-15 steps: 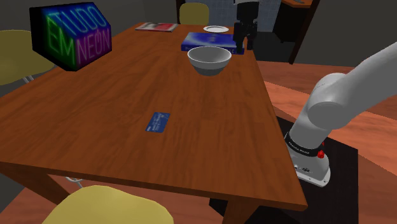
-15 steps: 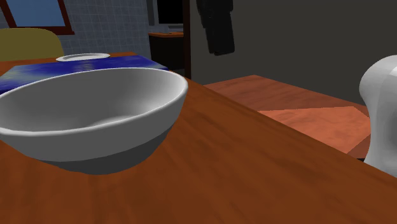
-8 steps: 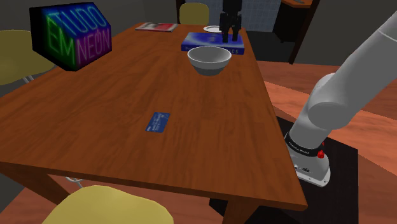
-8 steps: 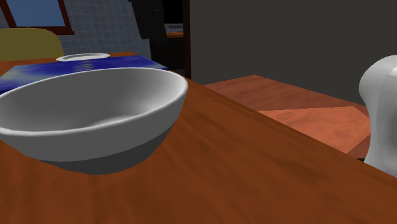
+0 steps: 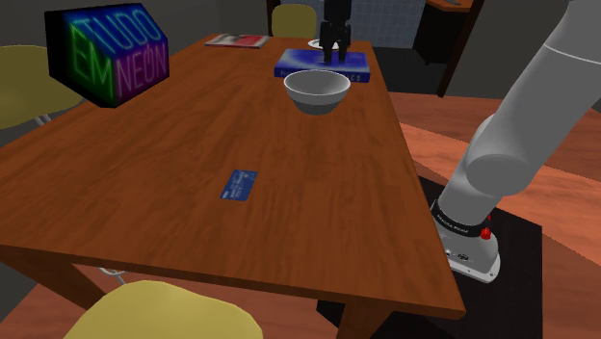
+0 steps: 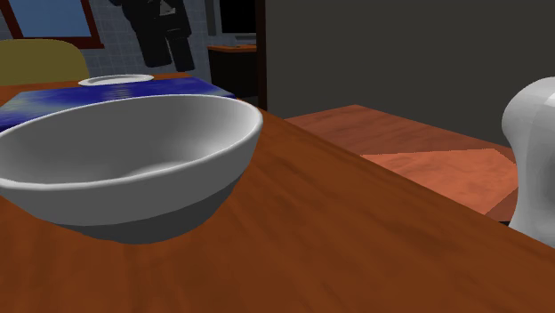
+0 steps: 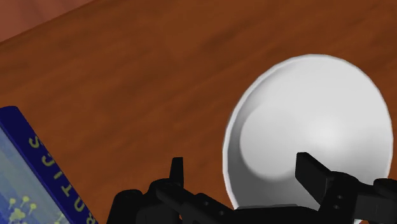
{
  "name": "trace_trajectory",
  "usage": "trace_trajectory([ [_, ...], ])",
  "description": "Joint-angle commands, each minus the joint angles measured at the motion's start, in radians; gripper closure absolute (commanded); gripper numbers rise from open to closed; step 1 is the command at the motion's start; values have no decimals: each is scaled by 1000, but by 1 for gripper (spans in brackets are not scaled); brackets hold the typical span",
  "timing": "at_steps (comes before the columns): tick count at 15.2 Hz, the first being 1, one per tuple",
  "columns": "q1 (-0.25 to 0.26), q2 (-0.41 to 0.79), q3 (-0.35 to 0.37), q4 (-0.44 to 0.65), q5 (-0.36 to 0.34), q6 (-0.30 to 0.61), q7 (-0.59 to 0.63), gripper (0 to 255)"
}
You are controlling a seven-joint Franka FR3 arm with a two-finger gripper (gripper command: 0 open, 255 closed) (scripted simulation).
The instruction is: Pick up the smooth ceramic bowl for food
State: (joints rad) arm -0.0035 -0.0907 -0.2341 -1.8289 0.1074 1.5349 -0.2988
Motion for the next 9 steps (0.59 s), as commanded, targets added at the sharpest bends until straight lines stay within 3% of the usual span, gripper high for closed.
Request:
trace_trajectory([
  [1,0,-3,0,-30,-1,28,-3,0],
  [5,0,-3,0,-51,-1,49,-5,0],
  [6,0,-3,0,-52,-1,50,-5,255],
  [9,0,-2,0,-51,-1,49,-6,255],
])
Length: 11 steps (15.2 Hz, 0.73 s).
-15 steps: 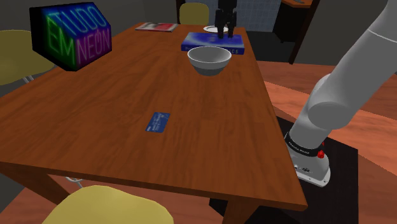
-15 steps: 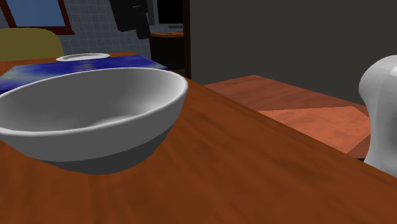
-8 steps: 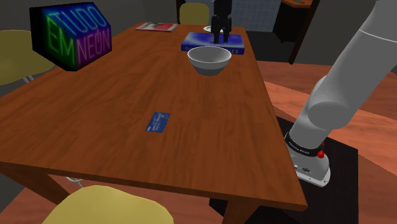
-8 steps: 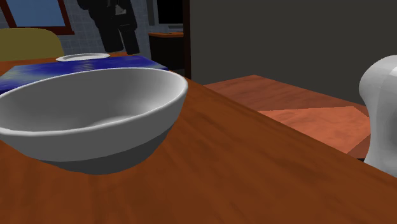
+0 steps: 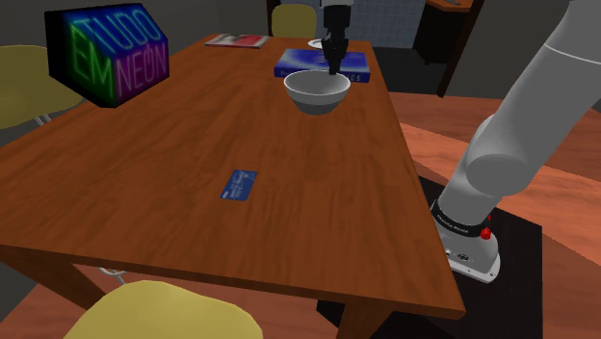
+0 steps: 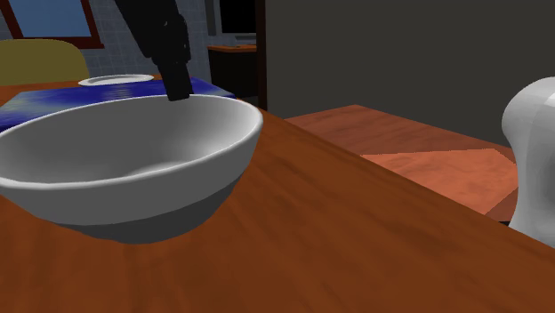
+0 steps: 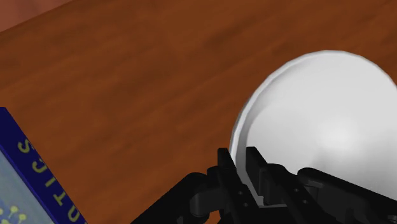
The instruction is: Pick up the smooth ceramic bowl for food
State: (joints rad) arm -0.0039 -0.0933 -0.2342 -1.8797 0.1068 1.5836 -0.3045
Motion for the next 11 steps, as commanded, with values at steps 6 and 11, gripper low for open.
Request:
trace_trajectory([
  [6,0,0,0,0,0,0,1,255],
  [11,0,2,0,69,1,-67,7,255],
])
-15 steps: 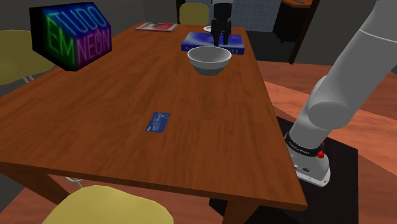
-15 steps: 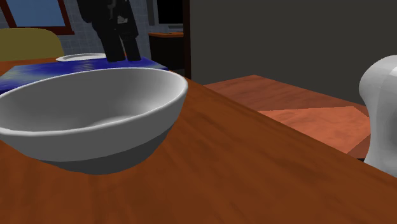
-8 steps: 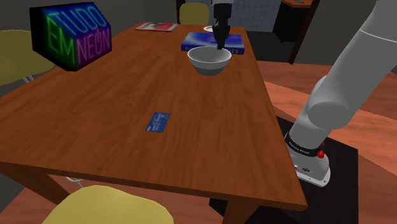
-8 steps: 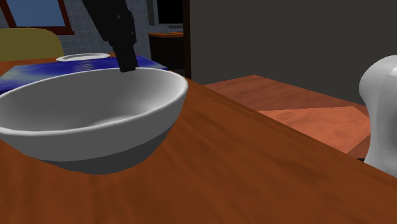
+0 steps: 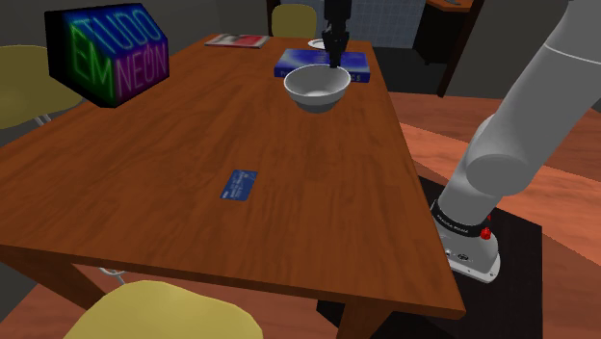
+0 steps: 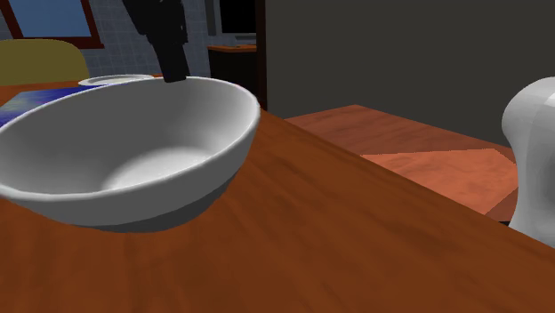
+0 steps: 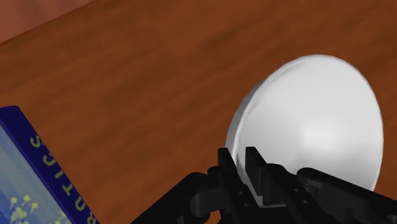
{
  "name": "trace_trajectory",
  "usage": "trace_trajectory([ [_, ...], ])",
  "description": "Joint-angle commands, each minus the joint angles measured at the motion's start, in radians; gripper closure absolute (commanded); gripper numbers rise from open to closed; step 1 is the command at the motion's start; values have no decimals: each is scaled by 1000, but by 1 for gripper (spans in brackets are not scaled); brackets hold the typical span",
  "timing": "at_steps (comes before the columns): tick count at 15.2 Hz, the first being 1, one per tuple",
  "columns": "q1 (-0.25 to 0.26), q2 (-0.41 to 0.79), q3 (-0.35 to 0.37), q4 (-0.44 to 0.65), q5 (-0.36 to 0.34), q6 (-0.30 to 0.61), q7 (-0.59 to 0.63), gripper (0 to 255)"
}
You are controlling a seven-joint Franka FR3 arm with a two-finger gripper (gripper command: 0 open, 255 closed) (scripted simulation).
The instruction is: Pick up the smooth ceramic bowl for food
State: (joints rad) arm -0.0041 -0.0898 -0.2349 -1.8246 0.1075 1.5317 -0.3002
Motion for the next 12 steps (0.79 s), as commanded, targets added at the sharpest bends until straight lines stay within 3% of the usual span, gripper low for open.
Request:
trace_trajectory([
  [1,0,0,0,29,0,-29,4,255],
  [12,-1,21,-2,177,6,-156,14,255],
])
